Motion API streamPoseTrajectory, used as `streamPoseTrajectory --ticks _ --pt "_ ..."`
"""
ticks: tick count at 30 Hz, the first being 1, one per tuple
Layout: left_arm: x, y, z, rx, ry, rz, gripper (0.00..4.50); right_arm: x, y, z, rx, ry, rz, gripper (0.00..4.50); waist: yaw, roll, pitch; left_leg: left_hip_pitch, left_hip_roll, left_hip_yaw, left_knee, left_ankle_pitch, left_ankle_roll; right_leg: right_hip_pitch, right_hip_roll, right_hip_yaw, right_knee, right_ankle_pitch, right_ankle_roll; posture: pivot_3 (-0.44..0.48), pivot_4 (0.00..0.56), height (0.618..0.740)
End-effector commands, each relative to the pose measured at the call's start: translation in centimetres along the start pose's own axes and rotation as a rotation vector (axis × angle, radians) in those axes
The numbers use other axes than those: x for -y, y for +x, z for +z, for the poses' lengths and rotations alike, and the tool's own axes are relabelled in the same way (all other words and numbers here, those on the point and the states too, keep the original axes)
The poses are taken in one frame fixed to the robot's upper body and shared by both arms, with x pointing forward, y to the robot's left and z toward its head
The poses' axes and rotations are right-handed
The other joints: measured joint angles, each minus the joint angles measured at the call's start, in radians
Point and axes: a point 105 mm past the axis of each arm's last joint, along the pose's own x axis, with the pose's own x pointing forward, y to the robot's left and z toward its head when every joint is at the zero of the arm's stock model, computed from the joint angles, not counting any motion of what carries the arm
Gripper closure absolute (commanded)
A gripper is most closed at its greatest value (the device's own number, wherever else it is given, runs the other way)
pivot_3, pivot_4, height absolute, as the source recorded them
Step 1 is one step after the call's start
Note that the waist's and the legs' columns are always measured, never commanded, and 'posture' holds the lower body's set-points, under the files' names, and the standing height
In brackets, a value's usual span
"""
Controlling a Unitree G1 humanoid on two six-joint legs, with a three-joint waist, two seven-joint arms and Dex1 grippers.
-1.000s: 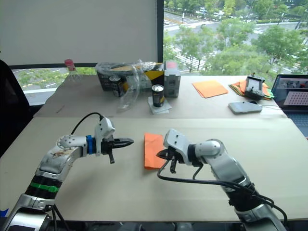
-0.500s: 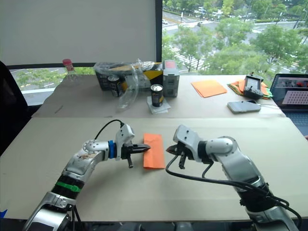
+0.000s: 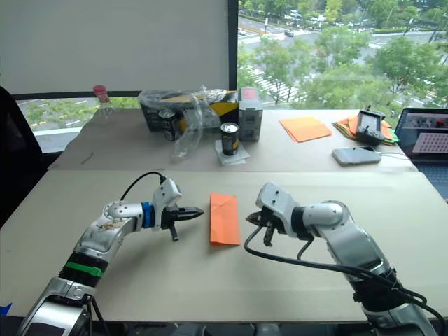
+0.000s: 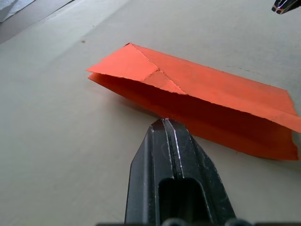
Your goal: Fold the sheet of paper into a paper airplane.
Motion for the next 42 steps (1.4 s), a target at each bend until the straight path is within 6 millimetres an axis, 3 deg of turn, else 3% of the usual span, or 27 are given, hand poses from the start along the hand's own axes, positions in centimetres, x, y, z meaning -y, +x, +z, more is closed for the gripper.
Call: streamPoseTrajectory --ticks 1,6,15,21,24,28,35,42 --pt "0.7 1.1 1.8 0.079 0.039 -0.023 4.5 0.5 -0.4 1.0 0.028 -0.029 -0.019 4.48 0.002 0.0 0.0 0.0 0.0 0.0 0.0 0.0 0.0 0.0 0.0 0.0 0.0 0.0 0.0 0.0 0.15 0.67" --pt "1.2 2.4 1.4 0.043 0.078 -0.048 4.5 0.7 -0.5 1.1 0.025 -0.033 -0.027 4.48 -0.001 0.0 0.0 -0.001 0.0 0.0 0.0 0.0 0.0 0.0 0.0 0.0 0.0 0.0 0.0 0.0 0.15 0.67" --pt "2.4 4.3 3.1 0.107 0.071 -0.109 4.5 0.8 -1.1 1.0 0.019 -0.022 -0.059 4.48 -0.002 0.0 0.0 -0.002 0.0 0.0 0.001 0.0 0.0 -0.001 0.0 0.0 0.0 0.0 0.0 0.0 0.15 0.67" --pt "4.4 6.5 3.4 0.124 0.065 -0.179 4.5 0.8 -1.4 1.2 0.019 -0.021 -0.085 4.48 -0.001 0.0 0.0 -0.002 0.0 0.0 0.001 0.0 0.0 -0.001 0.0 0.0 0.0 0.0 0.0 0.0 0.15 0.67" --pt "5.2 7.5 3.2 0.116 0.066 -0.205 4.5 1.1 -1.9 1.4 0.014 -0.028 -0.124 4.48 0.0 0.0 0.0 -0.002 0.0 0.0 0.001 0.0 0.0 -0.001 0.0 0.0 0.0 0.0 0.0 0.0 0.15 0.67" --pt "6.1 8.9 3.4 0.103 0.085 -0.235 4.5 3.3 -3.8 2.2 0.024 -0.068 -0.286 4.48 0.002 0.0 0.0 -0.002 0.0 0.0 0.001 0.0 0.0 -0.001 0.0 0.0 0.0 0.0 0.0 0.0 0.15 0.67" --pt "6.1 9.2 2.9 0.077 0.098 -0.26 4.5 3.7 -4.8 2.6 0.034 -0.086 -0.359 4.48 -0.001 0.0 0.0 -0.003 0.0 0.0 0.001 0.0 0.0 -0.001 0.0 0.0 0.0 0.0 0.0 0.0 0.15 0.67" --pt "6.0 9.7 3.1 0.077 0.099 -0.259 4.5 0.4 -3.8 7.0 0.238 -0.122 -0.206 4.48 -0.002 -0.001 0.0 -0.003 0.0 0.0 0.001 0.0 0.0 -0.001 0.0 0.0 0.0 0.0 0.0 0.0 0.15 0.67"
